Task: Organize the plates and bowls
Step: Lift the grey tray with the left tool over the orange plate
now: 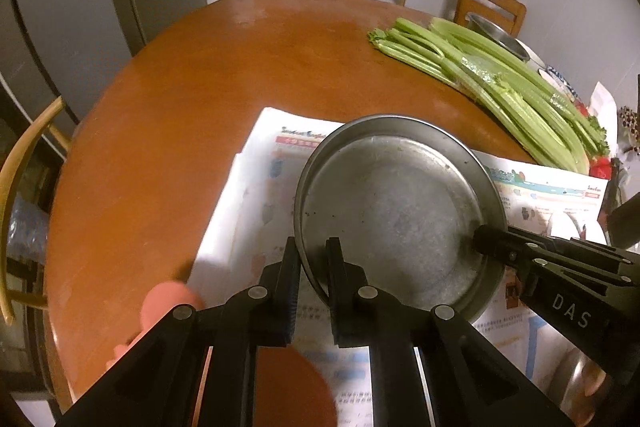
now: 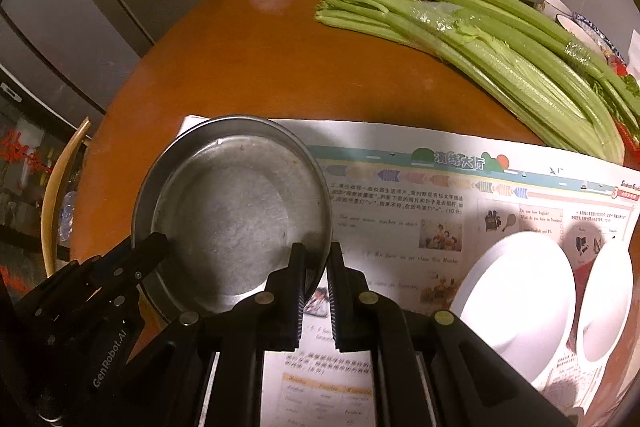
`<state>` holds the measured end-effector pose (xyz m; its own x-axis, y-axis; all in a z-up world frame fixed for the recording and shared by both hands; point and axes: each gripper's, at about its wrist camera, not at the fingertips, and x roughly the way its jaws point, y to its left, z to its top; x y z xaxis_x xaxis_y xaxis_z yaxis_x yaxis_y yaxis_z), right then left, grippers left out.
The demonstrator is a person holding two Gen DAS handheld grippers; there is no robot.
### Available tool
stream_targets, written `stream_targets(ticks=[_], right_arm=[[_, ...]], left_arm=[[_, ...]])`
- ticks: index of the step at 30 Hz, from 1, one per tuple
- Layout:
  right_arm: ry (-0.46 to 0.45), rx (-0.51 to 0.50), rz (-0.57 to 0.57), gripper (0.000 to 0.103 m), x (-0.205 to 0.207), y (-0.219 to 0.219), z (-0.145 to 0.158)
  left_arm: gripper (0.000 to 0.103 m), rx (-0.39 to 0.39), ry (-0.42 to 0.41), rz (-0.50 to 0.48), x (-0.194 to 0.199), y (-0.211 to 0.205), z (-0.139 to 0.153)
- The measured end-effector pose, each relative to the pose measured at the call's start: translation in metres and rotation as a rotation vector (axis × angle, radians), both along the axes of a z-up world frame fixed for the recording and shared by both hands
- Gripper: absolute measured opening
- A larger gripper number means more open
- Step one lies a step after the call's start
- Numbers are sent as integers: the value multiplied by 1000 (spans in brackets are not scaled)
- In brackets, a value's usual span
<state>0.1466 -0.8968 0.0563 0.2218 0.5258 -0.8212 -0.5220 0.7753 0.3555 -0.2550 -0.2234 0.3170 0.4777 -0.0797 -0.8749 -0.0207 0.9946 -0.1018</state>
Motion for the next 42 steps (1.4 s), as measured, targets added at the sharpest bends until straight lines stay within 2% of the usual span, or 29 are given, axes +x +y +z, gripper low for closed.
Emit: stream_targets(ticks=[5,14,18,22,33,42], right_arm=[[-5,6,23,11,-18,5,7],[-38,12,51,11,-52,2,20],[-64,20,72,11,-64,2,31],[-82,17,103,11,-81,5,37],[-47,19,188,11,-118,26,18],[-18,-6,218,11,-129,47,2]], left_arm=[[13,35,-23,15,-22,5,7],[12,45,-68,14,-55,21,28],[14,73,-74,14,-73,25,32],[14,50,-51,42,-91,40,29],[14,41,-40,104,-136,73,17],[14,44,-14,122,-145,86,-2]])
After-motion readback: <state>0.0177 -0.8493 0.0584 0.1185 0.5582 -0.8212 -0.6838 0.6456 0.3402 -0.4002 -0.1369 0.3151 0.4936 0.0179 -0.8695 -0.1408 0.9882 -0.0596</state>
